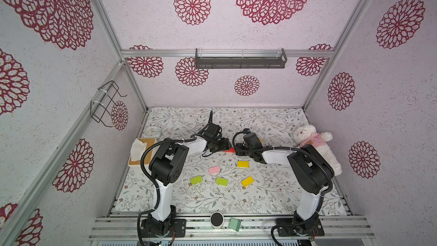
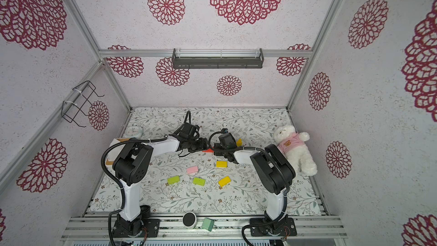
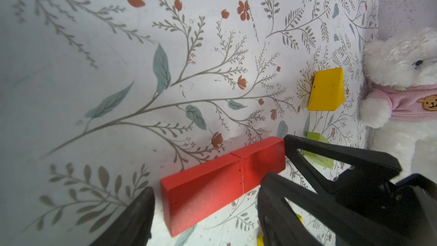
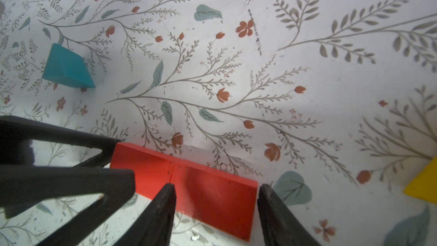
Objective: Assemble a carrot with building blocks
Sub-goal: Assemble the building block at the center of the board.
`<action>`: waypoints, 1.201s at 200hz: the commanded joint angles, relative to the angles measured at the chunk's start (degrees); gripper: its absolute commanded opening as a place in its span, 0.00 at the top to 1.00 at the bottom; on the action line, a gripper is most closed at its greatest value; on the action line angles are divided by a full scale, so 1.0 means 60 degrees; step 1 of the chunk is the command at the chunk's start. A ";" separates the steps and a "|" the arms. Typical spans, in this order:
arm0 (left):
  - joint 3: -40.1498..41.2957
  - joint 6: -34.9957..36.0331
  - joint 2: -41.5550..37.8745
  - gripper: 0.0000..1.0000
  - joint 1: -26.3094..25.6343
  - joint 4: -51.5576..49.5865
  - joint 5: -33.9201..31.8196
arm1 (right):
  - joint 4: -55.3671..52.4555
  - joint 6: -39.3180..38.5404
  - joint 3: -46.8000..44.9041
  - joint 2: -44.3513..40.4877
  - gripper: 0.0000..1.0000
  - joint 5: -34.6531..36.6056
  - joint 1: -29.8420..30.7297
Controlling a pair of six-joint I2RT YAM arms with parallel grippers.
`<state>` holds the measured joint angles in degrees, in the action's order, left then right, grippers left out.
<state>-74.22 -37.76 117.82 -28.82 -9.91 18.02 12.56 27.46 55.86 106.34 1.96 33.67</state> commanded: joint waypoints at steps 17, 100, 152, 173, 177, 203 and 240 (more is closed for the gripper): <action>0.0222 -0.0081 -0.0670 0.28 0.0297 0.0185 -0.0308 | 0.0071 -0.0110 -0.0007 -0.0772 0.39 0.0257 -0.0140; -0.1123 0.0935 -0.1972 0.28 0.0920 -0.3512 -0.3160 | -0.0288 -0.0005 -0.0372 -0.1945 0.39 0.0318 -0.0162; -0.2340 0.1367 -0.1056 0.22 0.1256 -0.5381 -0.4118 | -0.0719 -0.0266 -0.0403 -0.2597 0.39 0.0408 -0.0210; -0.2551 0.1313 -0.0498 0.23 0.1398 -0.5210 -0.3655 | -0.0767 -0.0309 -0.0468 -0.2758 0.39 0.0409 -0.0264; -0.2608 0.1311 -0.0408 0.24 0.1404 -0.5181 -0.3566 | -0.0769 -0.0321 -0.0481 -0.2788 0.39 0.0407 -0.0276; -0.3106 0.1413 0.0086 0.24 0.1425 -0.5208 -0.3301 | -0.0733 -0.0280 -0.0679 -0.2956 0.39 0.0406 -0.0333; -0.3690 0.1702 0.0612 0.24 0.1422 -0.5272 -0.3238 | -0.0709 -0.0197 -0.0858 -0.3101 0.39 0.0468 -0.0382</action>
<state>-93.32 -29.08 120.60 -20.45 -40.95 -2.13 8.62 26.94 50.83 90.48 3.31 31.86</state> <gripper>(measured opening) 0.760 0.611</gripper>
